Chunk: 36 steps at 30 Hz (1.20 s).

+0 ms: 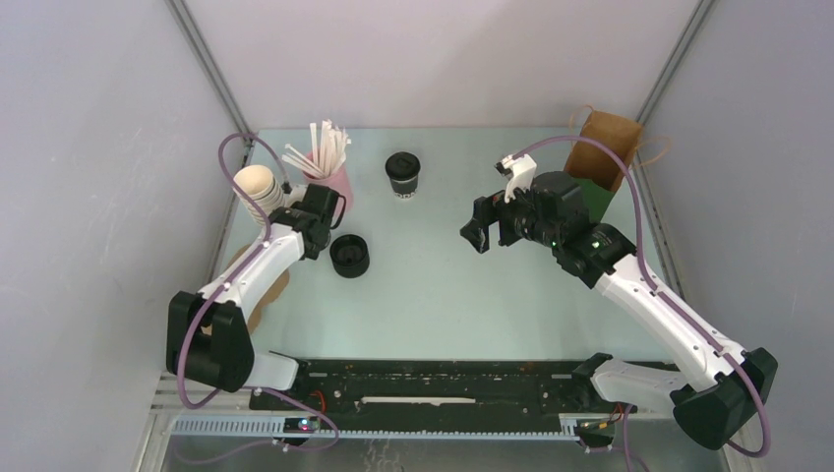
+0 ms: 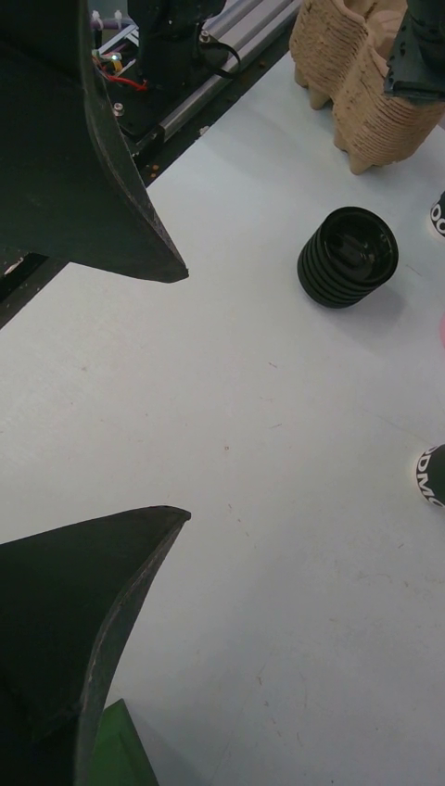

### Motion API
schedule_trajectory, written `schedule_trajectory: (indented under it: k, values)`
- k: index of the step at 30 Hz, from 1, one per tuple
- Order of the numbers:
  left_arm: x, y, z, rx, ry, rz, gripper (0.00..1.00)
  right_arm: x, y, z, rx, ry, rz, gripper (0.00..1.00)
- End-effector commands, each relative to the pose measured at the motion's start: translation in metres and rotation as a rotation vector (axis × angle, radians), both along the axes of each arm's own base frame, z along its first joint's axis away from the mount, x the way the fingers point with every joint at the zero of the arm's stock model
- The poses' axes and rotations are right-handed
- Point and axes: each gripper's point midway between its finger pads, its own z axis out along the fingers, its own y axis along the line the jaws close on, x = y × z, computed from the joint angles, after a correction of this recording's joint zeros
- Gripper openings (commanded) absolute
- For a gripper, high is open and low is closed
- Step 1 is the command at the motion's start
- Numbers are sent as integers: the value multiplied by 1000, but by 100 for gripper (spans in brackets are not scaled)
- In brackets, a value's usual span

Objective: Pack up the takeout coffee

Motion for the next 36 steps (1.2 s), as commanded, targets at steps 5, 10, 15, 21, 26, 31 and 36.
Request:
schedule_trajectory:
  k: [5, 10, 15, 21, 26, 31, 36]
  values:
    - [-5, 7, -5, 35, 11, 40, 35, 3, 5, 8, 23, -29, 3, 100]
    - [-7, 9, -6, 50, 18, 48, 33, 3, 5, 7, 25, -26, 6, 100]
    - [-8, 13, -1, 73, 7, 66, 28, 2, 6, 7, 25, -25, 8, 100]
    - [-11, 15, 1, 86, 0, 79, 28, 3, 6, 6, 25, -24, 8, 100]
    - [-11, 15, -4, 90, 22, 80, 33, 3, 6, 6, 23, -21, 7, 100]
    - [-10, 15, -6, 88, 36, 76, 23, 3, 5, 6, 21, -23, 3, 100]
    - [-10, 15, -2, 92, 24, 76, 18, 4, 6, 4, 19, -20, 4, 100]
